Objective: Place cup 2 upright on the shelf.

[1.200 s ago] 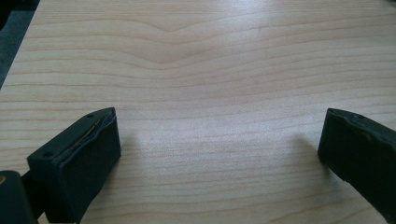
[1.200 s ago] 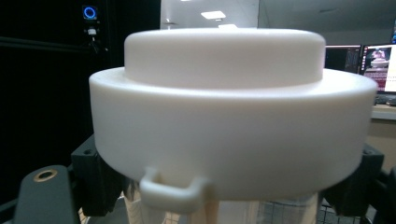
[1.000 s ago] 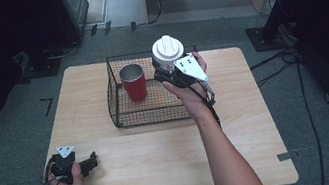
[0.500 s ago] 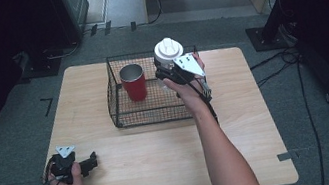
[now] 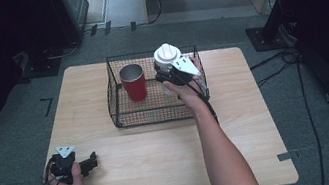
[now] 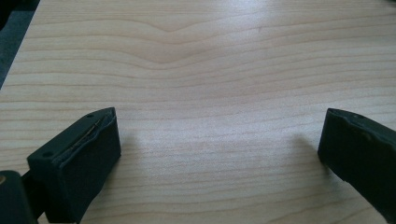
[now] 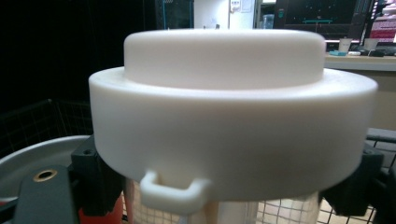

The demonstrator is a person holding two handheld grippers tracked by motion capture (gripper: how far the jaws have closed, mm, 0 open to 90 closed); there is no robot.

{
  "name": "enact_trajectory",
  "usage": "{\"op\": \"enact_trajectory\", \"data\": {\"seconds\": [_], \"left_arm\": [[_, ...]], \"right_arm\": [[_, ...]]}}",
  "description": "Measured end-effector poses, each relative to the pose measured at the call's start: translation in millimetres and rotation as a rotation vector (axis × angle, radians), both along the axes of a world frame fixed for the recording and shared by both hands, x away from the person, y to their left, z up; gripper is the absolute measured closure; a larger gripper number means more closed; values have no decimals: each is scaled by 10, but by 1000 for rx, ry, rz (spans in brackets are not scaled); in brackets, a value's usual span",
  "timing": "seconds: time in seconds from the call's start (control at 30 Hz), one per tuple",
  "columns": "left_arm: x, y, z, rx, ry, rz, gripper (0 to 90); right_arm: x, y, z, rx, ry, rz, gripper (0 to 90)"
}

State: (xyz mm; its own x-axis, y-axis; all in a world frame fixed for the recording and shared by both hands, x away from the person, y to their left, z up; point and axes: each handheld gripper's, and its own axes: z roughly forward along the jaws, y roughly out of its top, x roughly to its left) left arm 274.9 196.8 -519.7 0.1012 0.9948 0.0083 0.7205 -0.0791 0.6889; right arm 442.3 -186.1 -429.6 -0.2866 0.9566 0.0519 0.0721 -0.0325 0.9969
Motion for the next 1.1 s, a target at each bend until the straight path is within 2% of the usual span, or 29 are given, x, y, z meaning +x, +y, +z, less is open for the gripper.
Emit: {"op": "enact_trajectory", "data": {"seconds": [0.13, 0.3, 0.5, 0.67, 1.1], "left_arm": [[0, 0, 0, 0, 1, 0, 0], [0, 0, 0, 0, 1, 0, 0], [0, -1, 0, 0, 0, 0, 0], [-1, 1, 0, 1, 1, -1, 0], [0, -1, 0, 0, 0, 0, 0]], "right_arm": [[43, -3, -54, 4, 20, 12, 162], [65, 23, -119, -33, 48, 36, 162], [70, 39, -136, -35, 80, 64, 162], [71, 55, -171, -57, 112, 100, 161], [67, 17, -151, -56, 169, 88, 160]]}}
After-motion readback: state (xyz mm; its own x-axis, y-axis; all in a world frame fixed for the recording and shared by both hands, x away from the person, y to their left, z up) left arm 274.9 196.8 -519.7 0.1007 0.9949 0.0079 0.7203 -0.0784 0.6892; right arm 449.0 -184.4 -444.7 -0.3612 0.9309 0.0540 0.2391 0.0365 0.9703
